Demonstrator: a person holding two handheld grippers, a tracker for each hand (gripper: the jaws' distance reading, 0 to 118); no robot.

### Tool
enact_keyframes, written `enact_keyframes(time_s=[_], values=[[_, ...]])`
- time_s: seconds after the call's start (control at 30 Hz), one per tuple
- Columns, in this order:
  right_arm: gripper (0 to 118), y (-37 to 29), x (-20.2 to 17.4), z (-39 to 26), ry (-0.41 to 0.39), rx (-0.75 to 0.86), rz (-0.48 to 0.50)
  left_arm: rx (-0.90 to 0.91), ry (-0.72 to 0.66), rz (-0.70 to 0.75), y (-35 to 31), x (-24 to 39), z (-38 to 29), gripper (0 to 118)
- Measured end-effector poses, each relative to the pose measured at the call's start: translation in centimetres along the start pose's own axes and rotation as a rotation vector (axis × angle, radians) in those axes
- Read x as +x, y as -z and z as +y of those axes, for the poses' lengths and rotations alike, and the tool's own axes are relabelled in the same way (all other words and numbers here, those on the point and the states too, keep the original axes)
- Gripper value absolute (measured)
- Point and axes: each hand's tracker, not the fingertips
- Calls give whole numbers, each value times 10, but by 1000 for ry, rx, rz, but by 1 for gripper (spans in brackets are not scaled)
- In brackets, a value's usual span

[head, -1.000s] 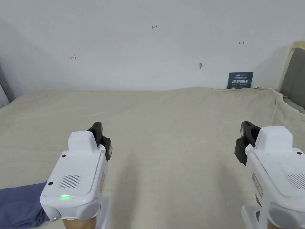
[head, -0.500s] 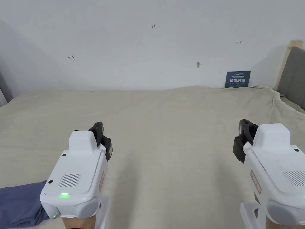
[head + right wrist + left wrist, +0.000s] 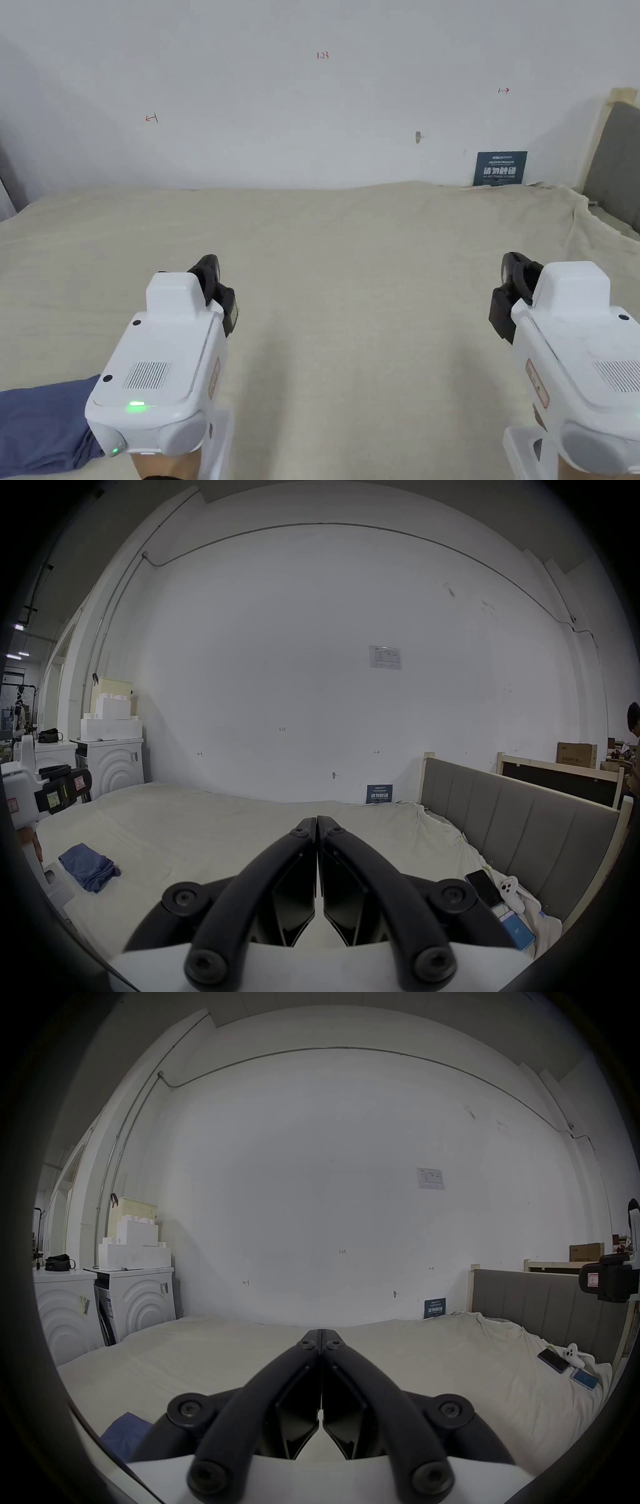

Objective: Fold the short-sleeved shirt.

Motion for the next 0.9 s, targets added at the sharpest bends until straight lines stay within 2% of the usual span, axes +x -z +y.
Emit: enact_keyframes(time_s=[0.9], values=[[0, -2, 3, 0, 0, 0, 1, -7, 2, -11, 1, 4, -1, 0]])
